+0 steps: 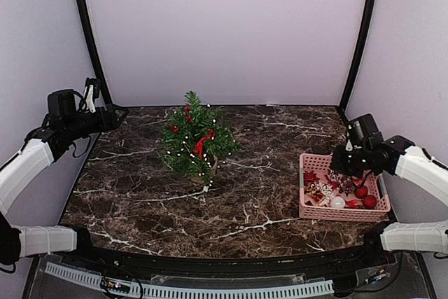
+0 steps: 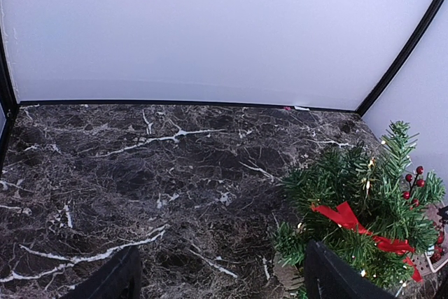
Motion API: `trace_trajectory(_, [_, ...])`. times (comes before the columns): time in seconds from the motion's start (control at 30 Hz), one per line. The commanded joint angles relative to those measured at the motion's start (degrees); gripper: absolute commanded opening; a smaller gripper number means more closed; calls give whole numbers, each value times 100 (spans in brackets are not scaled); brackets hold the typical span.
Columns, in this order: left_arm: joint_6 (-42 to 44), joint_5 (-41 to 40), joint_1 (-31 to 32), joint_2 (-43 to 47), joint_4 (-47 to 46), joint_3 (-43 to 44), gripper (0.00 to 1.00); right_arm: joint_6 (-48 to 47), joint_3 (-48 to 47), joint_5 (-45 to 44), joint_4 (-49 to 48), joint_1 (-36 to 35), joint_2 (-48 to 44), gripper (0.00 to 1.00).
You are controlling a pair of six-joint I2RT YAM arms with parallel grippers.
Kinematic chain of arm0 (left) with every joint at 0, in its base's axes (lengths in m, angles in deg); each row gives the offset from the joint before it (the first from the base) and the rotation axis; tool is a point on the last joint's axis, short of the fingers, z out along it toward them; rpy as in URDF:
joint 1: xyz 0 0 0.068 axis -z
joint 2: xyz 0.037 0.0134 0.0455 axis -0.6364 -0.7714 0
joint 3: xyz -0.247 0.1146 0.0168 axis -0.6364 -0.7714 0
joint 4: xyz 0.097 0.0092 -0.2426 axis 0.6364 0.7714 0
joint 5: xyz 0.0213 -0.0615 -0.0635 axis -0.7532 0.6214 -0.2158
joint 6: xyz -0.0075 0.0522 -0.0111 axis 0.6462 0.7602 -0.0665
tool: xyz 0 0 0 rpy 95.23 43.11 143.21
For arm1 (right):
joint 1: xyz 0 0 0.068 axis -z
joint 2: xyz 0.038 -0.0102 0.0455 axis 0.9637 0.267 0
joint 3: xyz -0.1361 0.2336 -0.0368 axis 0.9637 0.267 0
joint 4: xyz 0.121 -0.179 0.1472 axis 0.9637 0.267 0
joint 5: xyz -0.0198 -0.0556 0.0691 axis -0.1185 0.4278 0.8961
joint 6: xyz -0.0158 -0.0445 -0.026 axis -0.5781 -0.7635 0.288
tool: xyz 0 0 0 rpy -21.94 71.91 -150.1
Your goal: Decorate the small christmas tree
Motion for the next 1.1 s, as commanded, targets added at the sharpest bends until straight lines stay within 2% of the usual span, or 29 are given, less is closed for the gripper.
trace_trajectory(0.0, [-4, 119, -31, 126, 37, -94, 82, -58, -282, 774, -594, -106, -194, 0])
trace_trajectory(0.1, [-3, 123, -31, 125, 35, -94, 82, -160, -403, 594, -513, -231, -118, 0])
trace_trajectory(0.27, [-12, 146, -31, 110, 31, -94, 82, -91, -376, -337, 123, -275, 276, 0])
trace_trajectory(0.5, [-13, 159, -31, 66, 36, -99, 82, -2, 289, -182, -941, -275, 994, 0])
trace_trajectory(0.9, [-4, 151, -31, 21, 51, -92, 82, -69, 487, -214, -1847, -75, 1762, 11])
trace_trajectory(1.0, [3, 157, -31, 25, 52, -86, 82, -75, 536, -80, -1949, 37, 1754, 18])
trace_trajectory(1.07, [3, 160, -31, 33, 51, -86, 82, -65, 556, -13, -1928, 81, 1713, 27])
